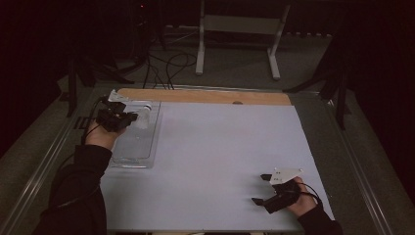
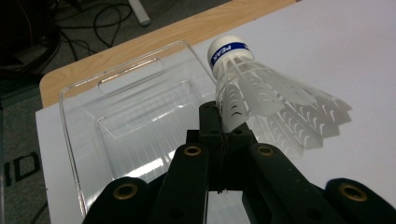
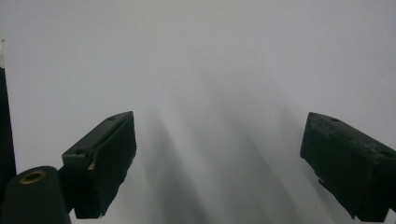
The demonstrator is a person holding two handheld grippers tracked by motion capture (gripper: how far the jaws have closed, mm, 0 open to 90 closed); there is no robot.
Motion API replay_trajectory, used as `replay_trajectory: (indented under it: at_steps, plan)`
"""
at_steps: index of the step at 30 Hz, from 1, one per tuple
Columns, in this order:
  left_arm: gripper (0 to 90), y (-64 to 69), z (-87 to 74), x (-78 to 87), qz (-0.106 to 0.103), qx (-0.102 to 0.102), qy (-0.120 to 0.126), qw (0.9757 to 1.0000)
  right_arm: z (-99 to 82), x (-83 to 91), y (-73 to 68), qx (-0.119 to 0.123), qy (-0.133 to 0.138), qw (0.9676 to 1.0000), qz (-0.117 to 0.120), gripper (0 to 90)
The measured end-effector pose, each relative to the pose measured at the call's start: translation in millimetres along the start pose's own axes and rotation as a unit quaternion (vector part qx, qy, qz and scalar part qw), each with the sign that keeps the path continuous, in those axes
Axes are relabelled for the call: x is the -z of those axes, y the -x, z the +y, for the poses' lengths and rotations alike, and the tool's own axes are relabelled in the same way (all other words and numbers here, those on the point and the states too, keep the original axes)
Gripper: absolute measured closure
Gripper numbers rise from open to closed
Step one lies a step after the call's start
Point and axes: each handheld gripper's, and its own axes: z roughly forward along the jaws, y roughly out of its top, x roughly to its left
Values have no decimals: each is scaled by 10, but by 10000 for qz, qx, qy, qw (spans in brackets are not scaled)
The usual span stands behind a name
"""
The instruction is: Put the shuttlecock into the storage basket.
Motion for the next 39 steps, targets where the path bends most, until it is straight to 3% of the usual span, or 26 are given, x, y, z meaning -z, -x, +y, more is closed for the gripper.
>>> replay_trajectory:
  at_steps: [6, 13, 25, 39]
  plan:
    - [898, -36, -18, -47, 27, 70, 29, 10000, -2, -3, 1, 12, -2, 10000, 8, 103]
    - [899, -55, -55, -149, 58, 74, -105, 9999, 0, -1, 2, 5, 8, 10000, 3, 103]
    - [899, -49, -131, -365, -92, 7, -471, 9988, 5, 8, -4, 25, 19, 10000, -11, 105]
    - [899, -67, -251, -609, -236, -44, -965, 9950, -12, -5, -4, 14, -15, 10000, 3, 105]
